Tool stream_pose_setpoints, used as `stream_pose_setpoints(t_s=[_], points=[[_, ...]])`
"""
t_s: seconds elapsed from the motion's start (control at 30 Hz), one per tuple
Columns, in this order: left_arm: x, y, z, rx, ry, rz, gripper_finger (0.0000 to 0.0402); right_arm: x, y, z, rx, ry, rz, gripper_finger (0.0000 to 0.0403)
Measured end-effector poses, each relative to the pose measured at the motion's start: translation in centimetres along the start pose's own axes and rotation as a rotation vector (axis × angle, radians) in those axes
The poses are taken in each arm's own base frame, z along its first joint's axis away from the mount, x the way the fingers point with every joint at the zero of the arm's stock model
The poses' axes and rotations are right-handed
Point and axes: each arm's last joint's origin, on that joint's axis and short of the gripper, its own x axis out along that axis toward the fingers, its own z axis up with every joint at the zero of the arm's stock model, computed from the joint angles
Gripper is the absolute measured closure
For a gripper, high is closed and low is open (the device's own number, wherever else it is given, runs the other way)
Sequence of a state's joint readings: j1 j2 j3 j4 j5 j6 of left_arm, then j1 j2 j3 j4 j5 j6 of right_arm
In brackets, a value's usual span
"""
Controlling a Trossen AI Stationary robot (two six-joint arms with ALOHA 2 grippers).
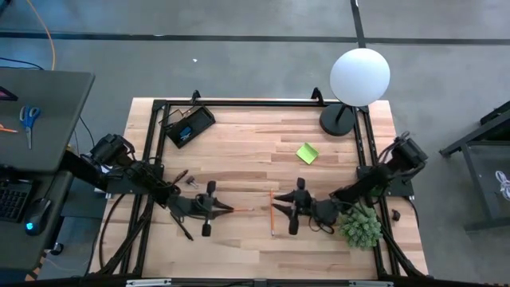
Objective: Pick and place office supplies into organizer
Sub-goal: Put the orange pencil into the top left section of the desk organizer
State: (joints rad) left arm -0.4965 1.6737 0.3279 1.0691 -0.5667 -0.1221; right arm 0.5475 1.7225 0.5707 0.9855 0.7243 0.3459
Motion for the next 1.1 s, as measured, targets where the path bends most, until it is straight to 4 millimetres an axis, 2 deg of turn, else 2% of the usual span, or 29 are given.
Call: stream_pose_setpoints(t_s=[0.17,0.37,0.53,0.77,0.9,1.1], points=[[-0.1,0.0,1.7,0.001,-0.152,0.038,0.0393,2.7,1.3,-0.1,-0.108,-0.034,0.075,0.0295],[-0.3,0.0,2.5,-0.012,-0.231,0.04,0.0396,5.0,2.0,1.1,-0.197,-0.108,0.033,0.0278],[-0.3,0.0,2.6,-0.016,-0.234,0.039,0.0389,5.7,1.2,1.7,-0.147,-0.137,0.039,0.0239],[0.2,-0.4,3.3,-0.002,-0.252,0.041,0.0388,6.5,0.4,2.9,-0.099,-0.192,0.21,0.0197],[0.3,-0.5,3.5,0.002,-0.259,0.042,0.0388,6.5,0.4,3.0,-0.099,-0.198,0.245,0.0196],[0.3,-0.5,3.6,0.002,-0.262,0.043,0.0387,6.4,0.5,3.5,-0.13,-0.249,0.264,0.0216]])
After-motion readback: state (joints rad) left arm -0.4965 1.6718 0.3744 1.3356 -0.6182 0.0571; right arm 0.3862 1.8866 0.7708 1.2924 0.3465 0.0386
